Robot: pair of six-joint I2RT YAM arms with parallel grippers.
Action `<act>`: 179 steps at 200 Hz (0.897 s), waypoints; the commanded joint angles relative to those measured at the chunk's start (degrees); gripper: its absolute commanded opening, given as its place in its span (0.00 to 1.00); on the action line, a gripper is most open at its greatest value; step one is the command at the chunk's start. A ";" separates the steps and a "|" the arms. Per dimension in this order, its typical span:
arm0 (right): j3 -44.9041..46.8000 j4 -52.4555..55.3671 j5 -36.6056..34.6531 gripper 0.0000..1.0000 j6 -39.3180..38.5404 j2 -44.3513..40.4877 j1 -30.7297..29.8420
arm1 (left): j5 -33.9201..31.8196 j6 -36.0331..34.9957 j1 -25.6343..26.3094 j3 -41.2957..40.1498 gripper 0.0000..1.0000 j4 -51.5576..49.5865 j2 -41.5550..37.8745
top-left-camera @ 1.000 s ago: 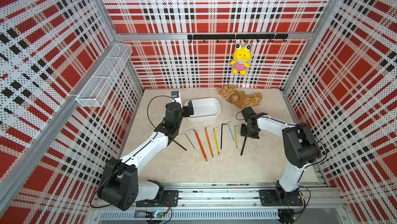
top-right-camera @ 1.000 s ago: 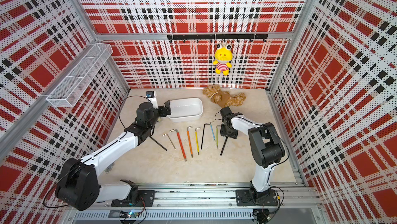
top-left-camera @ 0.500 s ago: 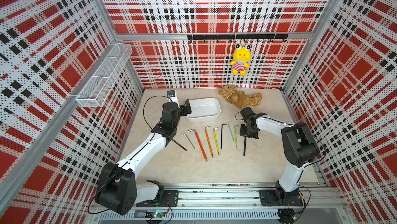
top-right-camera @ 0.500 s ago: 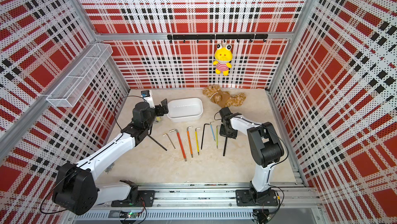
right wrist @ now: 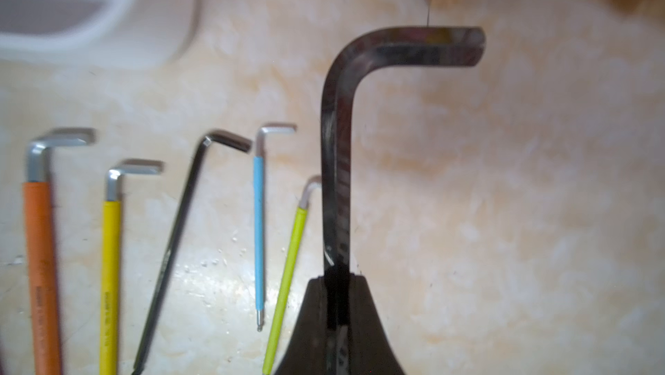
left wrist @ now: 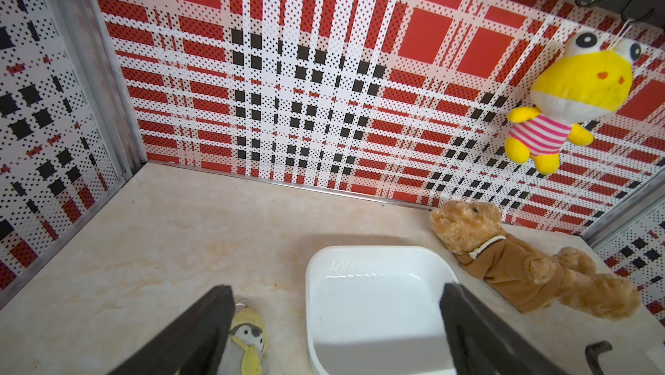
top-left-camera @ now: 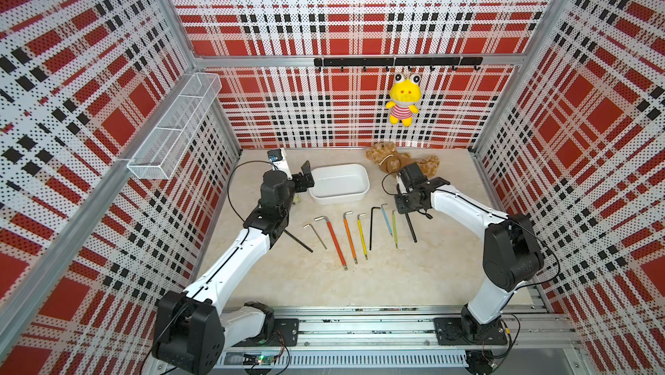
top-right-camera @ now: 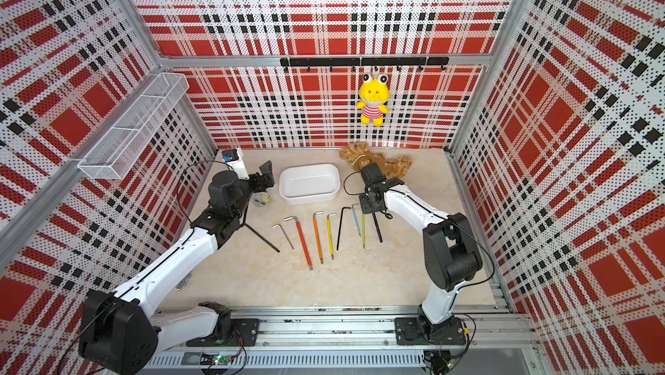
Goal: Put the hex key on the desktop into the storage box
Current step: Pick up the Allen key from the center of the board, then place the Allen key in the storage box.
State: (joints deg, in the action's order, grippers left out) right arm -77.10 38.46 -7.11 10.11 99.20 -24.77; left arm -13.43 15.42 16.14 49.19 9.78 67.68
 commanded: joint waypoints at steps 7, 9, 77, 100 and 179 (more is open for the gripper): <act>-5.42 -3.41 1.83 0.00 -14.44 -1.64 -0.98 | 3.66 3.11 -1.54 -1.73 0.97 1.75 -3.32; -5.60 -3.79 2.28 0.00 -15.17 -1.62 -1.04 | 3.82 3.34 -1.48 -1.86 0.97 1.80 -3.38; -17.15 -9.49 17.38 0.00 -34.26 5.18 -1.51 | 5.34 3.85 -4.70 -2.44 0.97 2.29 -5.96; -23.17 -9.29 24.68 0.00 -39.35 9.74 -1.68 | 6.51 4.03 -5.15 -3.09 0.97 5.21 -5.09; -41.08 -11.06 36.20 0.00 -50.26 26.47 -5.03 | 7.55 4.29 -6.33 -3.80 0.97 6.30 -4.80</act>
State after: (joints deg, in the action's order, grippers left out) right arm -112.92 30.00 23.90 -35.09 121.89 -28.60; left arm -7.07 19.33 10.76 46.54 14.11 63.31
